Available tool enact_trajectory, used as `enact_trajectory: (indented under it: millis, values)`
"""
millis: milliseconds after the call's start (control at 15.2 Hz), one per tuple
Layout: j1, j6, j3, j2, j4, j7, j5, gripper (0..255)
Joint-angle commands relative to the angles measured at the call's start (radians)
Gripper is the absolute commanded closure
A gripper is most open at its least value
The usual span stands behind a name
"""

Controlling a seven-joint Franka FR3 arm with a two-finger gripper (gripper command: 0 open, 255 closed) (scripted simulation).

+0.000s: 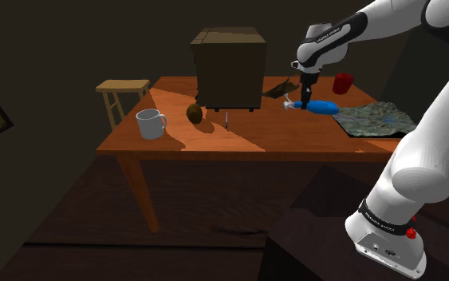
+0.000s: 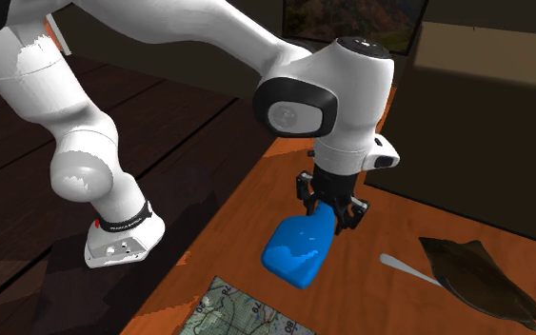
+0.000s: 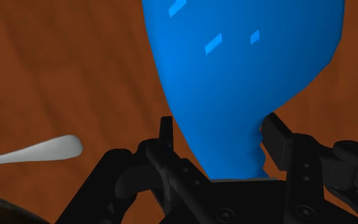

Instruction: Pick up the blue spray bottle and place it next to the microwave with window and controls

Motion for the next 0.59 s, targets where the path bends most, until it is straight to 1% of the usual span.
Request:
enact_trajectory:
  millis: [0,528]
  values:
    - [0.001,-0.027,0.002,-0.014,0.014,0.006,-0.008,255]
    - [0.003,-0.135,0.012,-0.058,0.084,0.018,-0.028,255]
